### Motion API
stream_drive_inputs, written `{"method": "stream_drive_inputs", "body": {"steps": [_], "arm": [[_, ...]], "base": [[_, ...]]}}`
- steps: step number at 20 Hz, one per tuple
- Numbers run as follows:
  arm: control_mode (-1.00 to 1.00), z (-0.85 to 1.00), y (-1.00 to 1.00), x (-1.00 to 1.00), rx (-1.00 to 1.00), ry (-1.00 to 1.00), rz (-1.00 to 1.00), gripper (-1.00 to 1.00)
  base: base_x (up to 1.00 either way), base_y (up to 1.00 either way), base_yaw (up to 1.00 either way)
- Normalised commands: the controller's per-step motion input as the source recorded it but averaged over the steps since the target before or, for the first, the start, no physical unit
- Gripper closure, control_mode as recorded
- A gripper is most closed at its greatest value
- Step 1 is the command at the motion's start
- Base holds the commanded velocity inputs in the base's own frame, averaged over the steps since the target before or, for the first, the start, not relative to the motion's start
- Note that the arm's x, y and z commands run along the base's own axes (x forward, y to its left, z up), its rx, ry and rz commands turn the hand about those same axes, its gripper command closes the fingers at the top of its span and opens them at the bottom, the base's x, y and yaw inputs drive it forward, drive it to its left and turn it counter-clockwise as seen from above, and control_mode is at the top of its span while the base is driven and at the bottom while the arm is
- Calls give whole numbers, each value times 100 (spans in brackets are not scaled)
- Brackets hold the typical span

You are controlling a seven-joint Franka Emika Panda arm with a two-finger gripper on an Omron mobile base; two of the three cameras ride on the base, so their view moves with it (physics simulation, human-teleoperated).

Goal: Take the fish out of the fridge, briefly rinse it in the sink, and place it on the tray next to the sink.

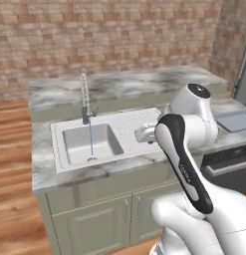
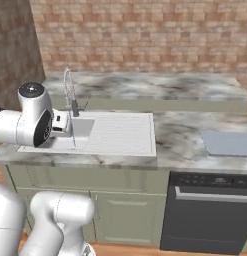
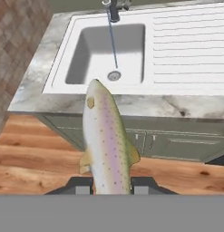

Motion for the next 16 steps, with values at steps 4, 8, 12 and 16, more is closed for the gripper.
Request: {"method": "stream_drive_inputs", "body": {"steps": [4,8,12,16], "arm": [[100,0,0,0,0,0,0,100],[100,0,0,0,0,0,0,100],[100,0,0,0,0,0,0,100],[100,0,0,0,0,0,0,100]], "base": [[0,-13,43],[2,-7,23],[16,-1,7],[73,-7,0]]}}
